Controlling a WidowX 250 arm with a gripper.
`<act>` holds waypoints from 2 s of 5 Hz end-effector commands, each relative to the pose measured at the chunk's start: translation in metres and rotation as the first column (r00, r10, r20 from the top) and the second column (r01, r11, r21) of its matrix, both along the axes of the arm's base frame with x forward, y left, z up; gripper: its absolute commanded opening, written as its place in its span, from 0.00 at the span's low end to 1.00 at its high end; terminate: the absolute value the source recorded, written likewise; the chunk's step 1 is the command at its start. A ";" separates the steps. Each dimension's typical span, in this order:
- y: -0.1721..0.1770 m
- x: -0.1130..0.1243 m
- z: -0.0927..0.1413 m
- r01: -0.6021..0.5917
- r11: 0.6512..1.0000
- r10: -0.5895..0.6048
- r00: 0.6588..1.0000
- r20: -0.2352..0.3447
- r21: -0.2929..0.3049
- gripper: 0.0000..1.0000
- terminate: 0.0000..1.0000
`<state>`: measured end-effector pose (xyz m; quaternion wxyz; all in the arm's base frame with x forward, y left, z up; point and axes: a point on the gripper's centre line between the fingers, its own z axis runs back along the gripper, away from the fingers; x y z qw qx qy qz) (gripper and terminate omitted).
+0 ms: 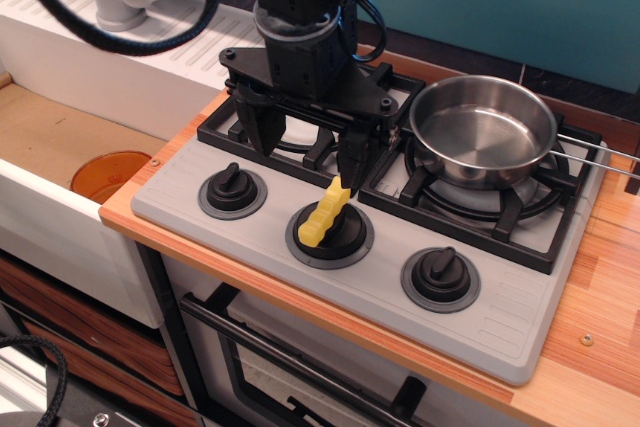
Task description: Put fry in pot or pan an put pot or pan on stove
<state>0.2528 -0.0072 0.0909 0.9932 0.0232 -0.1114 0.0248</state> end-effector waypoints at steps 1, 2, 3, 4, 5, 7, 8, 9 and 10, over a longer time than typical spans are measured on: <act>0.000 0.000 0.000 0.000 1.000 0.000 1.000 0.000 0.000 1.00 0.00; 0.001 0.005 -0.012 0.005 1.000 -0.005 1.000 0.029 -0.012 1.00 0.00; 0.001 0.007 -0.021 0.008 1.000 -0.007 0.999 0.049 -0.014 1.00 0.00; 0.002 0.008 -0.030 0.008 1.000 -0.007 0.998 0.064 -0.016 1.00 0.00; 0.002 0.009 -0.036 0.009 1.000 -0.007 0.997 0.074 -0.018 1.00 0.00; -0.001 0.007 -0.046 -0.009 1.000 0.011 0.997 0.077 -0.021 0.00 0.00; -0.003 0.004 -0.049 -0.016 1.000 0.017 0.996 0.082 -0.018 0.00 0.00; -0.004 0.003 -0.051 -0.018 1.000 0.020 0.996 0.084 -0.018 0.00 0.00; -0.006 0.005 -0.053 -0.023 1.000 0.024 0.996 0.088 -0.015 0.00 0.00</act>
